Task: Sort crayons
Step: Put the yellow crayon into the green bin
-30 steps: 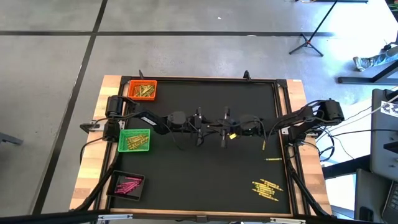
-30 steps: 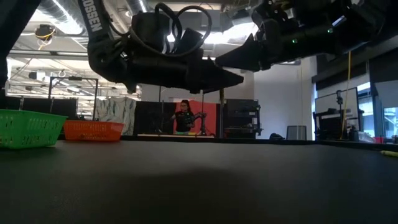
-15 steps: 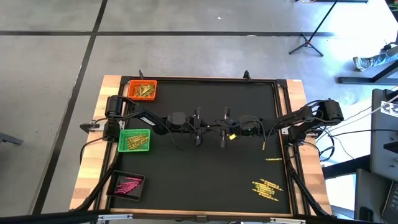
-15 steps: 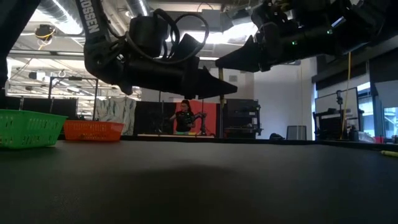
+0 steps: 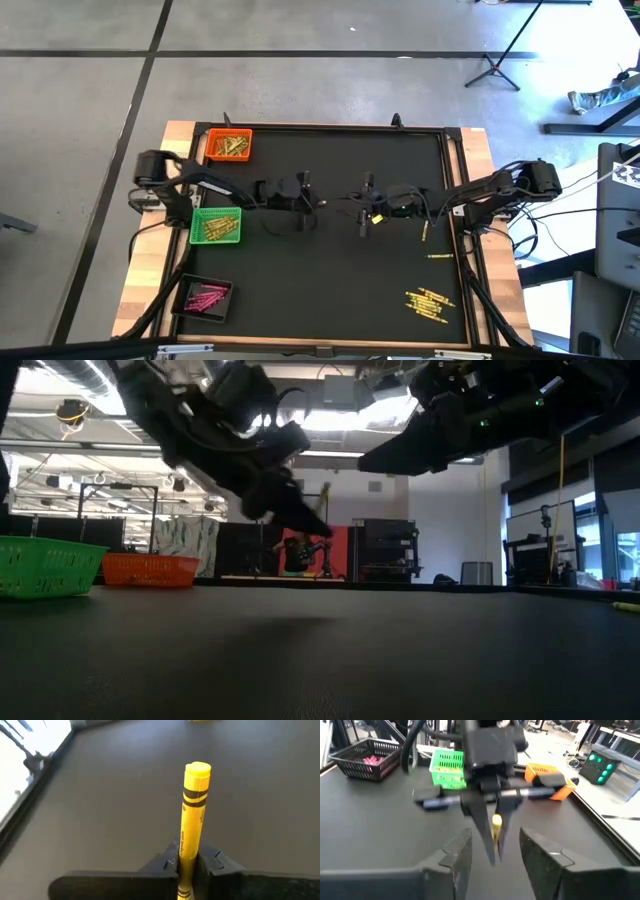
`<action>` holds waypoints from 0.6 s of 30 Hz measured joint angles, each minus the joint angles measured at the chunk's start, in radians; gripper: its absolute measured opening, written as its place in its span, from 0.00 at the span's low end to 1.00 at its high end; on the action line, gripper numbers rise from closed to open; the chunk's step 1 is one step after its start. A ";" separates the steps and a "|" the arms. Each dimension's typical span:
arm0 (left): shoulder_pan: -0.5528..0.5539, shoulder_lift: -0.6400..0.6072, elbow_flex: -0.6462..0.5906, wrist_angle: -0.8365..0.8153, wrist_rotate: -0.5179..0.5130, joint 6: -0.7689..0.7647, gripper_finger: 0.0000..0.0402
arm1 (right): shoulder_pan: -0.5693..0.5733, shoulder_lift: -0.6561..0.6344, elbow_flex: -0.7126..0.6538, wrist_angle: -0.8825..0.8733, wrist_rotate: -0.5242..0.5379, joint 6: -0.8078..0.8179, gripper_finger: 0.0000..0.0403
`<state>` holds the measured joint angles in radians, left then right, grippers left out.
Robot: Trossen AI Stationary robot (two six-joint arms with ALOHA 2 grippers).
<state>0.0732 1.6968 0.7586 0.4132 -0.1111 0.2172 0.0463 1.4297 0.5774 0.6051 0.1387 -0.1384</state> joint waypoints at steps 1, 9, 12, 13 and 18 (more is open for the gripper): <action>-0.001 -0.030 0.000 -0.070 -0.007 -0.001 0.02 | 0.000 0.000 0.000 -0.006 0.000 0.000 0.41; -0.025 -0.258 0.004 -0.619 -0.009 -0.075 0.02 | -0.001 0.010 -0.001 -0.032 0.005 0.002 0.42; -0.035 -0.327 0.036 -0.865 -0.010 -0.164 0.02 | -0.001 0.009 0.000 -0.047 0.007 0.002 0.42; -0.038 -0.347 0.046 -0.943 -0.010 -0.202 0.02 | -0.001 0.009 -0.001 -0.056 0.007 0.002 0.42; -0.062 -0.455 0.064 -1.271 -0.010 -0.402 0.02 | -0.001 0.035 -0.001 -0.066 0.007 0.004 0.42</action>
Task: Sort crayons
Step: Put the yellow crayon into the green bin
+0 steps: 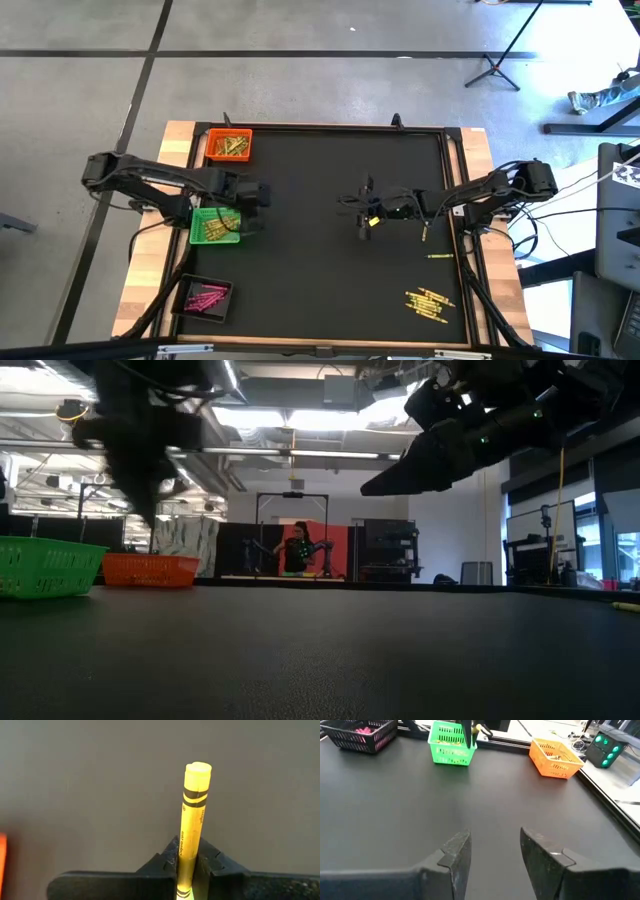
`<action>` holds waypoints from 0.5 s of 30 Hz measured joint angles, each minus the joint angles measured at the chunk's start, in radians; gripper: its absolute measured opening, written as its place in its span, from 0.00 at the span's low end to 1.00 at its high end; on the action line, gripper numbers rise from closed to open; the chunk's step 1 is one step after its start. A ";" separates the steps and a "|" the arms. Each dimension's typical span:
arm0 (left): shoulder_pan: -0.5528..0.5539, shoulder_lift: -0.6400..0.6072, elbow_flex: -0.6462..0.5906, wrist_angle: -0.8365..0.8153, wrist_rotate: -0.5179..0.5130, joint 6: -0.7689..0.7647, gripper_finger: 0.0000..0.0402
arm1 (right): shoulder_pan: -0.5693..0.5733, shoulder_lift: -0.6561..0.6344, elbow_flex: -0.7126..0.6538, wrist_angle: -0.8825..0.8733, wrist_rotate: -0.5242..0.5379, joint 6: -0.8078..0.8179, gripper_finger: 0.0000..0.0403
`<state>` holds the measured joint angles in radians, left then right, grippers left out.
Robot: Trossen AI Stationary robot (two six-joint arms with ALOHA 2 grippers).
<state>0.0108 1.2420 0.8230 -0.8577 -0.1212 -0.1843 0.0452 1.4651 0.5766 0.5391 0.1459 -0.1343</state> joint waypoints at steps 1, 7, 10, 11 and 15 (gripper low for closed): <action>-0.003 -0.021 0.000 -0.054 0.001 -0.041 0.02 | 0.000 0.006 0.000 0.008 0.000 0.000 0.42; -0.033 -0.103 -0.001 -0.289 -0.003 -0.209 0.02 | 0.000 0.010 0.000 0.012 0.000 0.000 0.42; -0.064 -0.104 -0.003 -0.344 0.001 -0.258 0.02 | 0.000 0.010 0.000 0.017 0.000 -0.004 0.42; -0.078 -0.103 -0.008 -0.345 0.003 -0.267 0.02 | 0.000 0.010 0.000 0.016 0.000 -0.005 0.42; -0.116 -0.102 -0.072 -0.334 0.019 -0.310 0.02 | 0.000 0.010 0.000 0.011 0.000 -0.005 0.42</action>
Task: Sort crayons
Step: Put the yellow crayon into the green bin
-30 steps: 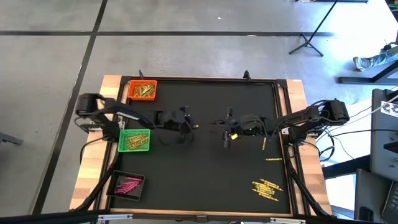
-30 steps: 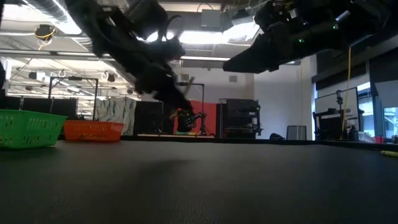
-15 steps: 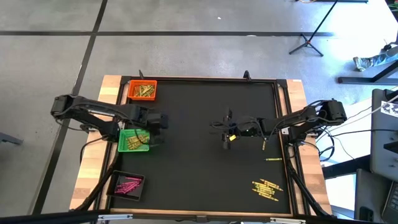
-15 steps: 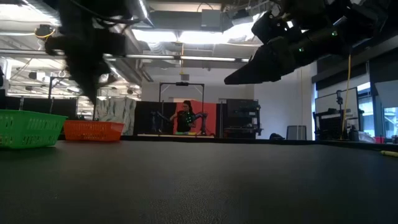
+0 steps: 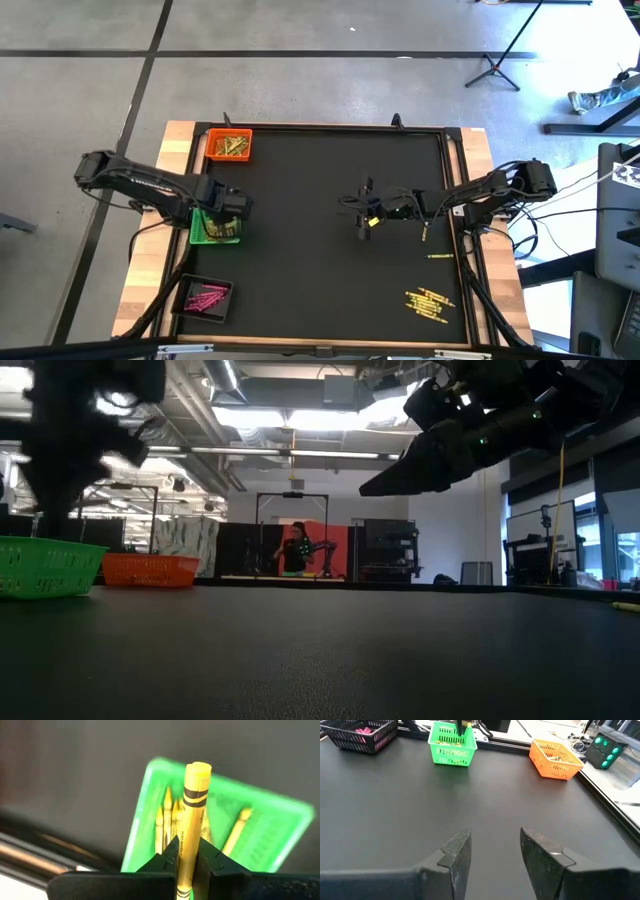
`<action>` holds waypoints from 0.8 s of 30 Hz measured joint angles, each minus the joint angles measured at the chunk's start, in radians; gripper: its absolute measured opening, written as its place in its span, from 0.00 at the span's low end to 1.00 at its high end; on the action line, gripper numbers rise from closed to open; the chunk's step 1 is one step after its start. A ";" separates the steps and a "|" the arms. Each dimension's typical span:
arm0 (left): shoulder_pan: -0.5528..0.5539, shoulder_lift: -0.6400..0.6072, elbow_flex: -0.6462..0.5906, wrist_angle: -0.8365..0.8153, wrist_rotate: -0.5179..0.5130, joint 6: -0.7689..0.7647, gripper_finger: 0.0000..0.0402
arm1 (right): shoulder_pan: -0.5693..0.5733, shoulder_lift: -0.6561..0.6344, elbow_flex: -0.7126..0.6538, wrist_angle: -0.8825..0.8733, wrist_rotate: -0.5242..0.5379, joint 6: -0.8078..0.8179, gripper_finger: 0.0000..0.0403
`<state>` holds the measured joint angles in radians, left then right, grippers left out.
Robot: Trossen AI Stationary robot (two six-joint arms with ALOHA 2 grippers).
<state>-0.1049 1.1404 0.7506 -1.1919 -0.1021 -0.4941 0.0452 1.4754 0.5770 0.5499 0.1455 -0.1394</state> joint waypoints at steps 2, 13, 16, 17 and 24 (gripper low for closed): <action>-0.009 0.001 -0.050 0.001 0.025 -0.038 0.02 | 0.000 0.000 0.000 -0.001 0.000 0.000 0.42; -0.033 0.001 -0.231 0.193 0.186 -0.083 0.02 | 0.000 0.000 0.000 0.000 0.000 0.000 0.42; -0.033 0.001 -0.244 0.210 0.186 -0.084 0.02 | 0.000 0.000 0.000 0.000 0.000 0.000 0.42; -0.033 0.001 -0.245 0.209 0.186 -0.083 0.02 | 0.000 0.000 0.000 0.000 0.000 0.000 0.42; -0.033 0.001 -0.245 0.213 0.187 -0.101 0.13 | 0.000 0.000 0.000 0.001 0.000 0.000 0.42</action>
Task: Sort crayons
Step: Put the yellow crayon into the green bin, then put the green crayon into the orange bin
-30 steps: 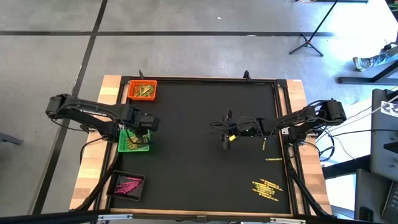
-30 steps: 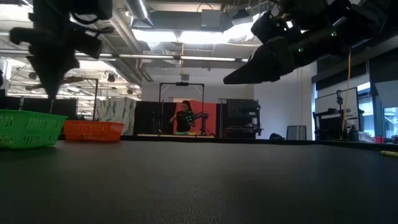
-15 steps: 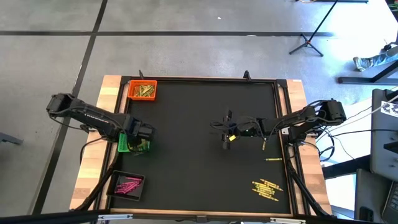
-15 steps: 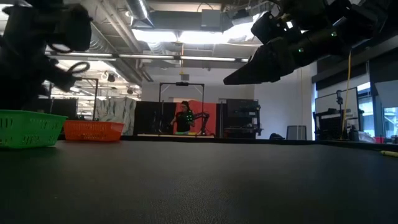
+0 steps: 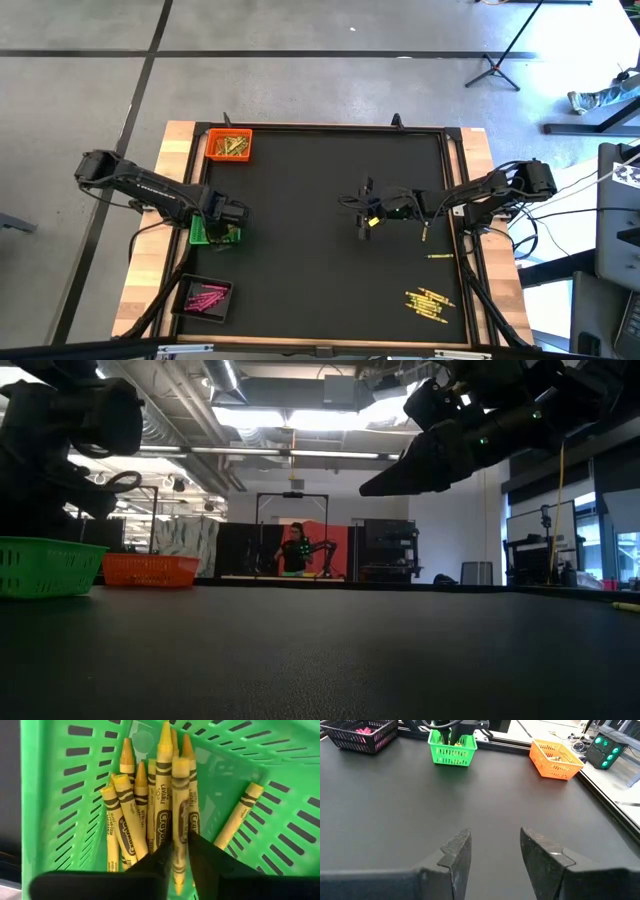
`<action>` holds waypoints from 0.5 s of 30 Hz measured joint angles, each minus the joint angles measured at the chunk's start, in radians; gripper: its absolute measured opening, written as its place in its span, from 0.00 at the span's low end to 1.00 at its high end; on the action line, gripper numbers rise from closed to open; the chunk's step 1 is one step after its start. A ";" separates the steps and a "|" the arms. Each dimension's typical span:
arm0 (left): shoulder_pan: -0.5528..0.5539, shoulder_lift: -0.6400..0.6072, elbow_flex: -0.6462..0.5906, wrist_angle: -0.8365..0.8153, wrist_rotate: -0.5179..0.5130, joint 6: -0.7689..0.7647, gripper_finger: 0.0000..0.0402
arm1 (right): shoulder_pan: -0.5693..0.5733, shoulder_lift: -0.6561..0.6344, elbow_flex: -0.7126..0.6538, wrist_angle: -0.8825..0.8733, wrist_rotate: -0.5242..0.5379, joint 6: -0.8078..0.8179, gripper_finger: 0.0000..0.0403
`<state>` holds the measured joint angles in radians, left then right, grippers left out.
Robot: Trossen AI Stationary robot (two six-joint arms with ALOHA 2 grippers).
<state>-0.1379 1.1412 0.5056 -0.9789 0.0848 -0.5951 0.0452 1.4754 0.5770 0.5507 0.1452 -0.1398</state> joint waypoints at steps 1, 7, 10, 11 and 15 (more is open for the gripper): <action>0.000 0.000 0.000 -0.002 0.005 0.000 0.15 | 0.000 0.000 0.000 0.000 0.000 0.000 0.42; 0.018 -0.003 0.054 -0.068 0.067 0.002 0.23 | 0.000 0.000 0.000 0.000 0.000 0.000 0.42; 0.017 -0.019 0.110 -0.086 0.033 0.014 0.23 | 0.000 0.000 0.000 -0.001 0.000 -0.001 0.42; 0.017 -0.024 0.131 -0.083 0.017 0.025 0.23 | 0.000 0.000 0.000 -0.001 0.000 -0.001 0.42; 0.017 -0.038 0.209 -0.042 -0.076 0.065 0.23 | 0.000 0.000 0.000 0.000 0.000 0.001 0.42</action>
<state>-0.1207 1.1032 0.7146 -1.0213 0.0089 -0.5300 0.0452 1.4754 0.5770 0.5503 0.1452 -0.1390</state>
